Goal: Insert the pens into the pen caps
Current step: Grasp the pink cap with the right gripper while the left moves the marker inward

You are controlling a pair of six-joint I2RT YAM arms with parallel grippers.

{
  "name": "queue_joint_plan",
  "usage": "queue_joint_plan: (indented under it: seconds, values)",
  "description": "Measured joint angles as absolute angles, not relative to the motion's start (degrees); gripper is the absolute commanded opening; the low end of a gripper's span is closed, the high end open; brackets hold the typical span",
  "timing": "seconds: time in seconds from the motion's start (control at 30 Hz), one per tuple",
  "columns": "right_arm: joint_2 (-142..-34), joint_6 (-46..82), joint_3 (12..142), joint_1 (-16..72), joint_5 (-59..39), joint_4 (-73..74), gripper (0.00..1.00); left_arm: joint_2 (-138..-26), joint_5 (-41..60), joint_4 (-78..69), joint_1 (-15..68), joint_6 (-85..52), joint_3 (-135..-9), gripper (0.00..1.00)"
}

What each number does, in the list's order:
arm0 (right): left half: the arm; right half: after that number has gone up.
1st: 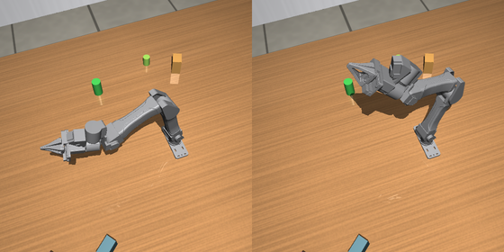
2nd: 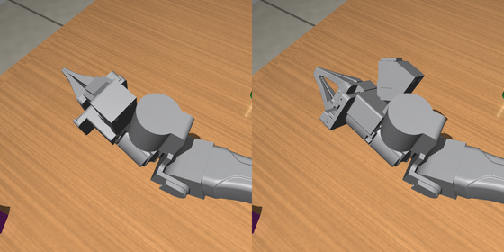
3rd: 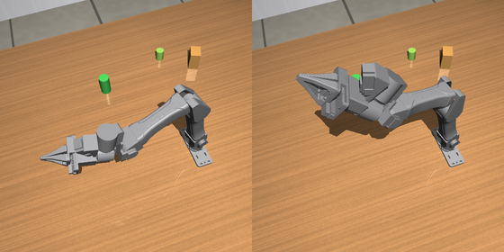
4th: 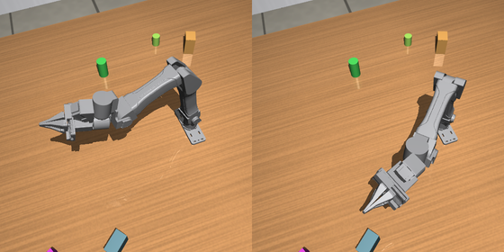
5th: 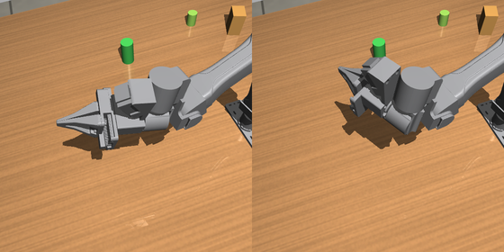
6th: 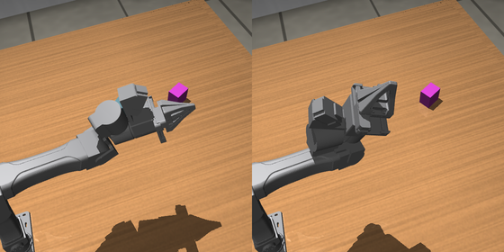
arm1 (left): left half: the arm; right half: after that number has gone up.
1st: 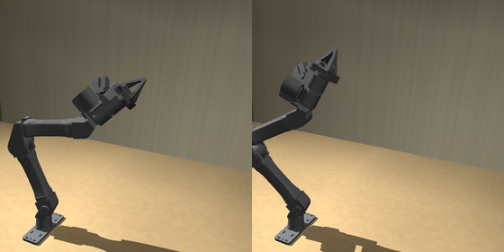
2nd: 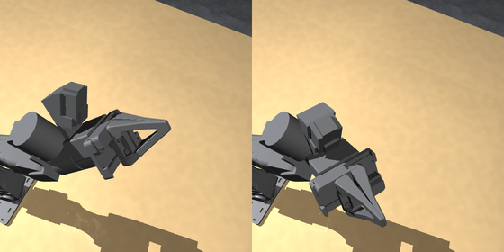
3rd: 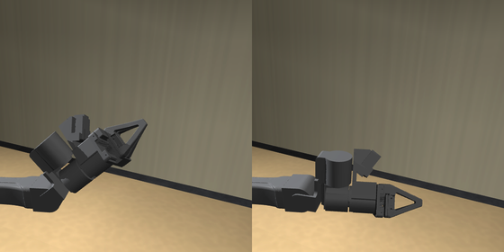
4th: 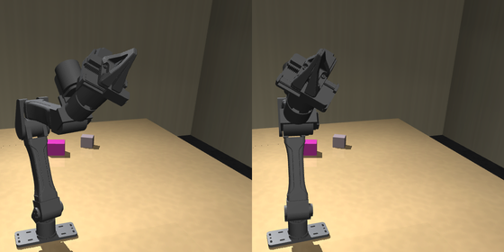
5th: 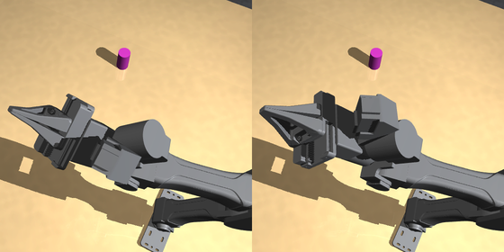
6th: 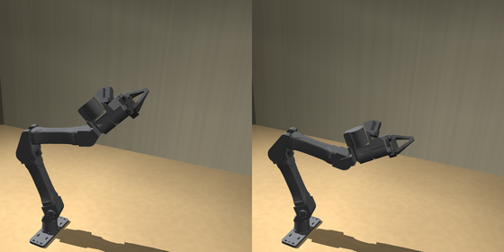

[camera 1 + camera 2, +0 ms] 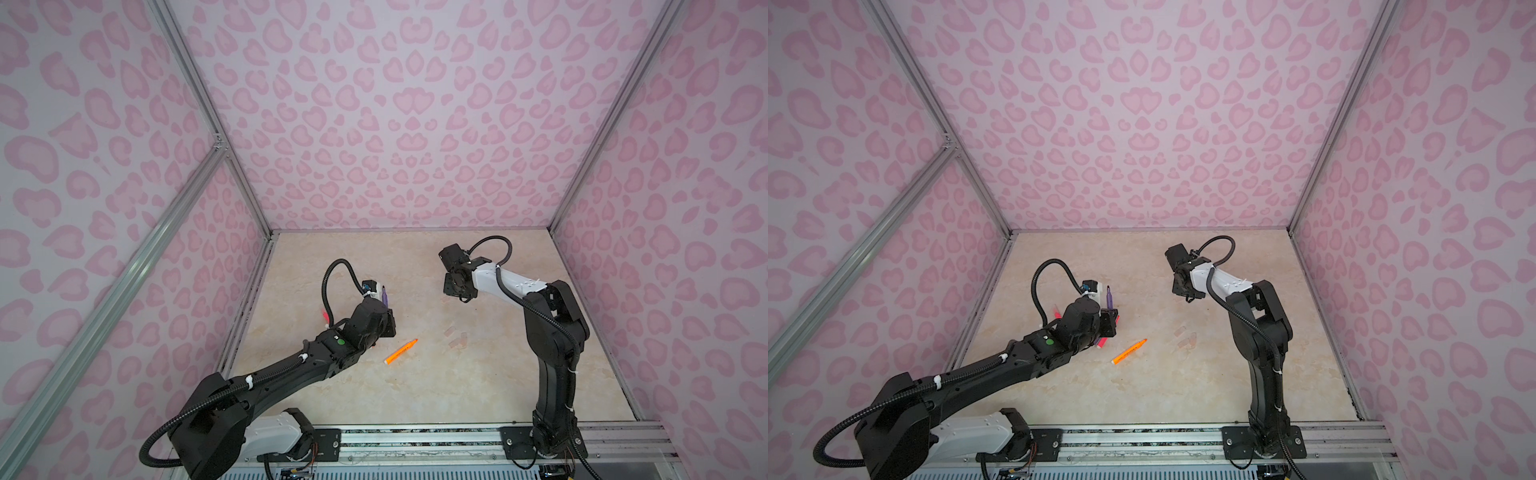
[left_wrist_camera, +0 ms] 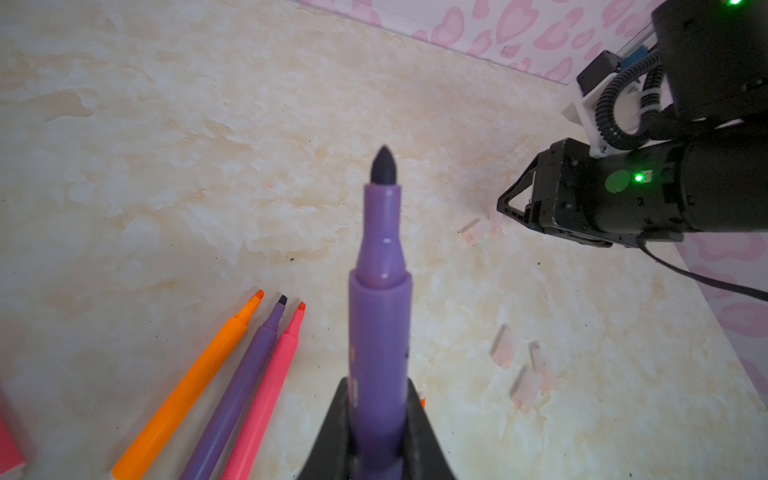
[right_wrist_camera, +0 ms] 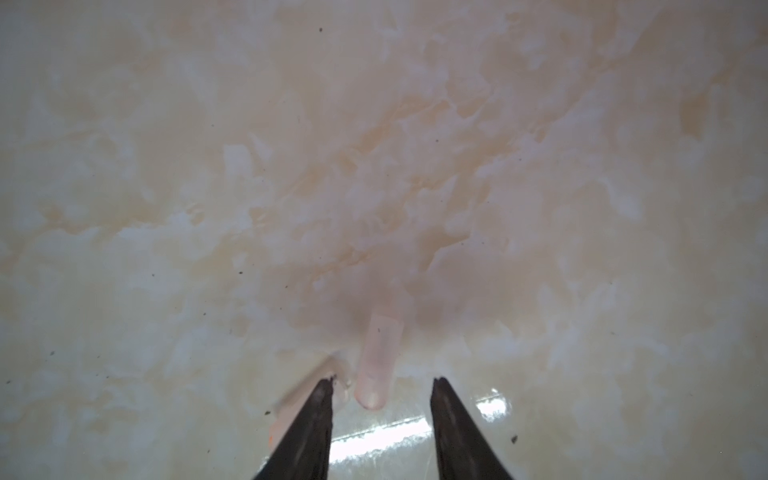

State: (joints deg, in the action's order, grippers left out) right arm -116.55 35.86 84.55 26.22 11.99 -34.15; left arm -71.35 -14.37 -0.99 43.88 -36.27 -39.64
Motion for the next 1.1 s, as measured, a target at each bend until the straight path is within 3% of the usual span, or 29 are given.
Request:
queue_joint_plan:
  seconds: [0.4,1.1]
  values:
    - [-120.31,35.35,87.22,24.21,9.58,-35.0,0.37,-72.66,-13.76,-0.99,43.88,-36.27,-40.23,0.03]
    - [-122.89,35.38,88.95,24.25,9.41,-34.54,0.16,-72.66,-13.52,-0.97,43.88,-36.27,-40.23,0.03]
